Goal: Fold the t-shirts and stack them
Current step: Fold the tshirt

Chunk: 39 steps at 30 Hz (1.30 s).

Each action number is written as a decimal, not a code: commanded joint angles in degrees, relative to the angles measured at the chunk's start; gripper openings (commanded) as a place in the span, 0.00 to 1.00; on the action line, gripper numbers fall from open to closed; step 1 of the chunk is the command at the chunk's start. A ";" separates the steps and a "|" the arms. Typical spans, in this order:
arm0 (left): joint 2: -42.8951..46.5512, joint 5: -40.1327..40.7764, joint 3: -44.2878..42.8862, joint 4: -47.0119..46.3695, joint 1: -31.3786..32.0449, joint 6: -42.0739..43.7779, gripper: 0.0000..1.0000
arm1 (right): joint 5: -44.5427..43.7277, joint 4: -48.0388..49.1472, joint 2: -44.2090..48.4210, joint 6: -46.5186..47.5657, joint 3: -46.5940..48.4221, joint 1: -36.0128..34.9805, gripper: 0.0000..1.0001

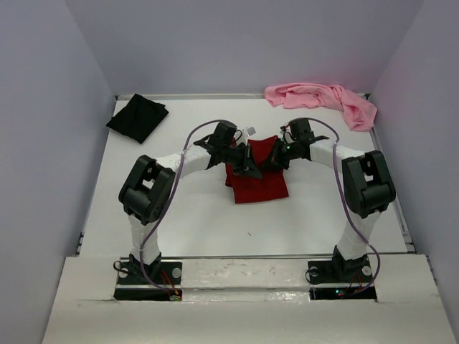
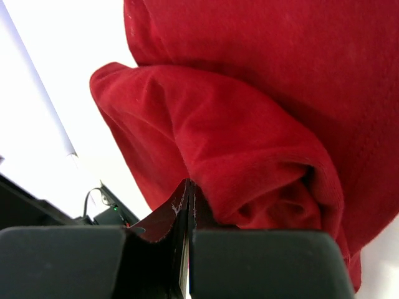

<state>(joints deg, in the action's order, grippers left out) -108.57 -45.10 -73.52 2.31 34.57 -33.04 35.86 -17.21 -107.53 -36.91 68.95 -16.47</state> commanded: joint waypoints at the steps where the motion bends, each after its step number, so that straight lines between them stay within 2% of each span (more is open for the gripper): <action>1: -1.54 -0.78 -0.05 -0.21 1.11 0.95 0.00 | 0.71 3.41 -1.10 -0.19 2.77 0.39 0.00; 7: -5.15 5.89 -2.16 6.56 2.26 3.86 0.00 | 0.18 4.03 -1.46 -0.10 2.86 0.91 0.00; 16: -9.37 12.23 -3.74 9.29 2.08 6.40 0.00 | -0.17 4.29 -1.28 -0.27 2.86 0.91 0.00; 22: -13.06 13.72 -3.04 9.47 2.08 6.14 0.00 | -0.52 4.55 -1.63 0.08 2.86 0.91 0.00; 39: -10.96 13.72 0.91 9.65 2.17 6.49 0.00 | -0.61 13.26 -10.24 0.52 6.19 4.42 0.00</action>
<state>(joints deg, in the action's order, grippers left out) -118.67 -37.60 -75.85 8.12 36.73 -28.84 35.83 -9.56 -116.77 -37.12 71.77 -13.87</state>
